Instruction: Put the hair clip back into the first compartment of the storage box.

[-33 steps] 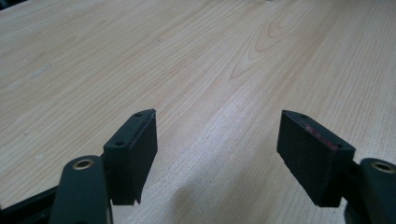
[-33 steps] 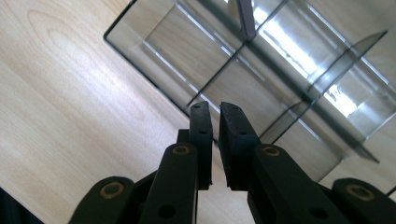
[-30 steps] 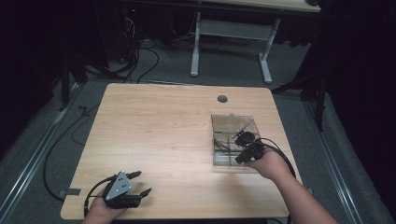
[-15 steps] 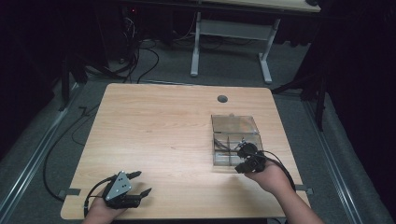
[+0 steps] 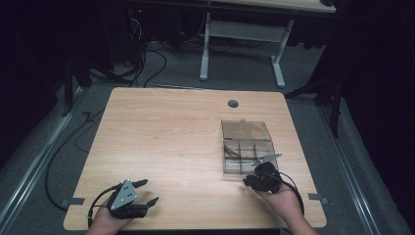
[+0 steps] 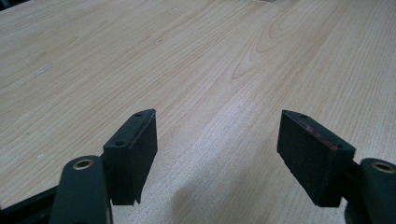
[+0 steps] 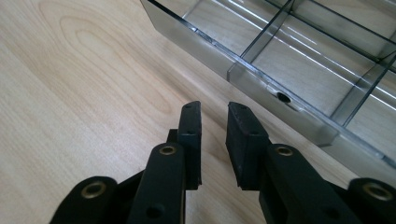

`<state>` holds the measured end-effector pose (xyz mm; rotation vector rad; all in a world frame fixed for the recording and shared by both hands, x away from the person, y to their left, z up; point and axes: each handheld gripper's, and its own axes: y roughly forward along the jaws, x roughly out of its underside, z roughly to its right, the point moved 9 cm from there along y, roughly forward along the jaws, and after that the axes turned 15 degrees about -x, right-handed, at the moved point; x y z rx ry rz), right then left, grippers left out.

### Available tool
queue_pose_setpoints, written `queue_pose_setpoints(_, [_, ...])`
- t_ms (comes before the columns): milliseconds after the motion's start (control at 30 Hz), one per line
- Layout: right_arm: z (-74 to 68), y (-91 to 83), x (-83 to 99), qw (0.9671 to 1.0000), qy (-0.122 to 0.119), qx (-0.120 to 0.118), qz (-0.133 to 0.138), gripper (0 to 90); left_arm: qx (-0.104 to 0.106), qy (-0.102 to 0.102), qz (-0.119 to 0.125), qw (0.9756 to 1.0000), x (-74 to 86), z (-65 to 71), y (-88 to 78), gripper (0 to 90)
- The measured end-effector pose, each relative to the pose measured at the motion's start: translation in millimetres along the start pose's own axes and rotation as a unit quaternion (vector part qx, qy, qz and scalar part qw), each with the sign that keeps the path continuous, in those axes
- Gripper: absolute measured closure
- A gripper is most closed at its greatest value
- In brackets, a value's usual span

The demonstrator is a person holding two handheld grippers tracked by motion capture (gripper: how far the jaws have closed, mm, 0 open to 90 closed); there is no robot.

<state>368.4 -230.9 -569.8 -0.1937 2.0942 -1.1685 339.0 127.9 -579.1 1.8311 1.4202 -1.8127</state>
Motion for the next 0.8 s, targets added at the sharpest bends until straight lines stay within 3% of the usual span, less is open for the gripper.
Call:
queue_pose_setpoints(167, [1.7, 6.3, 8.2, 0.9986, -0.01, -0.001, 0.052, 74.1, -0.002, -0.003, -0.001, 1.0, 0.0, -0.9, 0.1, 29.0])
queue_pose_setpoints(367, [0.4, 13.8, 14.8, 0.9932, -0.035, 0.007, 0.111, 69.8, -0.005, -0.009, -0.001, 0.9999, 0.0, -2.3, 0.2, 28.6])
queue_pose_setpoints(433, [-1.8, 13.1, 12.9, 0.9885, -0.049, 0.008, 0.143, 68.7, -0.008, -0.01, -0.001, 0.9999, -0.1, -2.9, 0.3, 28.6])
queue_pose_setpoints(567, [-4.4, 8.1, 11.4, 0.9811, -0.072, 0.022, 0.178, 65.6, -0.012, -0.012, -0.002, 0.9999, 0.0, -3.4, 0.7, 28.5])
queue_pose_setpoints(700, [-4.4, 3.6, 13.4, 0.9783, -0.062, 0.016, 0.197, 65.6, -0.015, -0.013, -0.003, 0.9998, -0.1, -3.9, 1.3, 28.5])
queue_pose_setpoints(800, [-5.3, 5.1, 13.6, 0.9786, -0.068, 0.02, 0.193, 65.5, -0.017, -0.014, -0.004, 0.9998, -0.1, -4.2, 1.7, 28.5])
